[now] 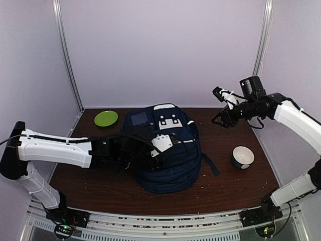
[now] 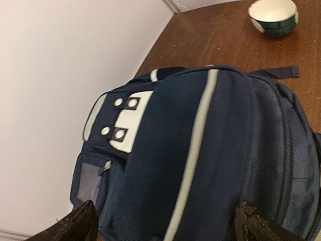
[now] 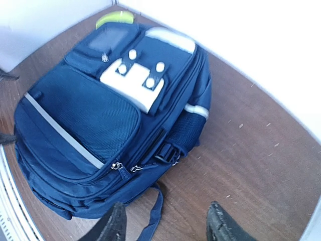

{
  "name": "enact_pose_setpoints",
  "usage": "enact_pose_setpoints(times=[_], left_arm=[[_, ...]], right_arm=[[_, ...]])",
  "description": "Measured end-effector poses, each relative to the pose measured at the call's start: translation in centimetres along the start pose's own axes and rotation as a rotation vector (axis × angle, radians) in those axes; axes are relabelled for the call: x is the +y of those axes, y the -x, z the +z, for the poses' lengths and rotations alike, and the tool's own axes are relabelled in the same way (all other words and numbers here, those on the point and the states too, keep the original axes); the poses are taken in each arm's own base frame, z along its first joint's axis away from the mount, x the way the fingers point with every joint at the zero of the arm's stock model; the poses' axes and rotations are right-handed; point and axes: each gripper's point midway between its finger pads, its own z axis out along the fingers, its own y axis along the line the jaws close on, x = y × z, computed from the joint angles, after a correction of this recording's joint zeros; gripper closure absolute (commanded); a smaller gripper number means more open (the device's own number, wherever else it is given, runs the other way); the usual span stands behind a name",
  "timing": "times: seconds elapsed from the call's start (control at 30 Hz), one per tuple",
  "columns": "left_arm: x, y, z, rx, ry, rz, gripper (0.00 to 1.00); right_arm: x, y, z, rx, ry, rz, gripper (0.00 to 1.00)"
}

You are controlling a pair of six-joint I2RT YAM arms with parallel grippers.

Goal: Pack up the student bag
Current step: Reset both arms

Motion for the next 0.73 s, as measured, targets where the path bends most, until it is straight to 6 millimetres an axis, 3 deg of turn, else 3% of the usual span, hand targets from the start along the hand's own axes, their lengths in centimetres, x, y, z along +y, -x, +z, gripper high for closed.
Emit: enact_pose_setpoints(times=[0.1, 0.17, 0.2, 0.4, 0.5, 0.73], left_arm=[[4.1, -0.4, -1.6, 0.0, 0.066, -0.12, 0.02], [6.9, -1.1, -2.6, 0.007, 0.12, -0.204, 0.02], [8.2, -1.6, -3.1, 0.017, 0.145, -0.244, 0.02], [14.5, -7.3, -5.6, 0.147, 0.295, -0.448, 0.02], [17.8, -9.9, -8.0, 0.195, 0.414, -0.538, 0.02], [23.9, -14.8, -15.2, 0.148, 0.681, -0.755, 0.02]], right_arm=[[0.1, 1.1, -4.1, -0.115, -0.051, -0.009, 0.22], [-0.4, 1.4, -6.5, -0.186, -0.098, 0.005, 0.02], [-0.8, 1.4, -7.5, -0.218, -0.129, 0.017, 0.0], [-3.6, 0.3, -12.9, -0.352, -0.374, 0.131, 0.0], [-5.4, 0.3, -15.3, -0.412, -0.52, 0.205, 0.0], [-7.1, -2.6, -17.0, -0.443, -0.669, 0.308, 0.0]])
